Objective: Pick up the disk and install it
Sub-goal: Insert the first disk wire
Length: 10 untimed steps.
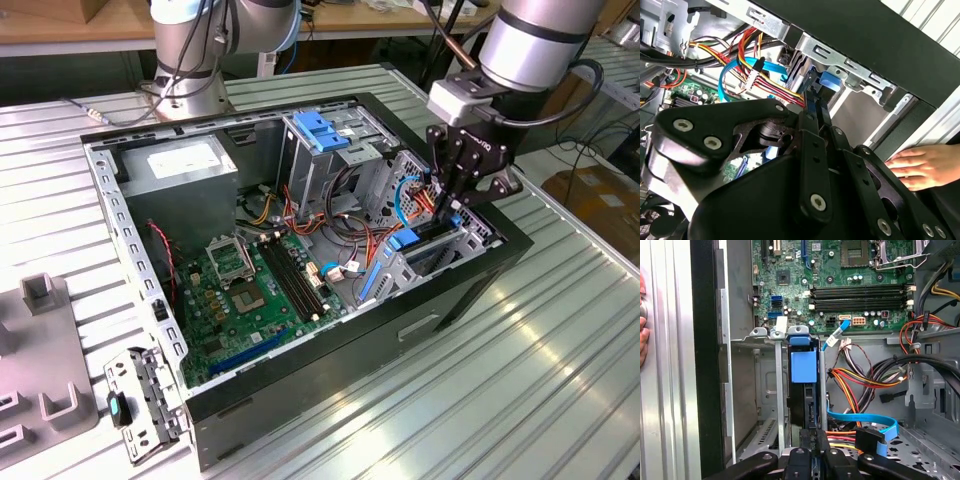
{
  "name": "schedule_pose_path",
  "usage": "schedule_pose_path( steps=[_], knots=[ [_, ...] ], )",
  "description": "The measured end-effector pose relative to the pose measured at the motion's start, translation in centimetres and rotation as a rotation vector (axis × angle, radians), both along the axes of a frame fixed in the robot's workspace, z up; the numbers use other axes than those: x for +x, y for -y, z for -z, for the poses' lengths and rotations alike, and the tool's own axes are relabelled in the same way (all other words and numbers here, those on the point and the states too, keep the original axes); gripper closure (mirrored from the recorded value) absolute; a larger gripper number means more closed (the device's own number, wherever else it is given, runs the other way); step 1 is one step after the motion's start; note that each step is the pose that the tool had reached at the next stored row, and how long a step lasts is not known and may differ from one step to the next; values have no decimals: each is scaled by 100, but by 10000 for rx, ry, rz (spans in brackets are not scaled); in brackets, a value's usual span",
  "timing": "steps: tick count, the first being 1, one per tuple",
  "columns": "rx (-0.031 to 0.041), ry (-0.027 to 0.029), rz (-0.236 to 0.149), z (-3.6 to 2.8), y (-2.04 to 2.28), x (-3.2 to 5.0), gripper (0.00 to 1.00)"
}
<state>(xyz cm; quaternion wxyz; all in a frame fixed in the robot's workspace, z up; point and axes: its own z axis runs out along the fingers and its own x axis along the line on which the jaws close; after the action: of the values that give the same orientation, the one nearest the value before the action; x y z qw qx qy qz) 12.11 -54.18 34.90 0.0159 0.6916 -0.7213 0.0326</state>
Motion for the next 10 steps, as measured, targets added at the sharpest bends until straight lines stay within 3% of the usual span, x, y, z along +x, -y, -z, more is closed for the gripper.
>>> schedule_pose_path(
  steps=[10],
  knots=[
    [4, -1, 55, 32, 0, 0, 84]
  ],
)
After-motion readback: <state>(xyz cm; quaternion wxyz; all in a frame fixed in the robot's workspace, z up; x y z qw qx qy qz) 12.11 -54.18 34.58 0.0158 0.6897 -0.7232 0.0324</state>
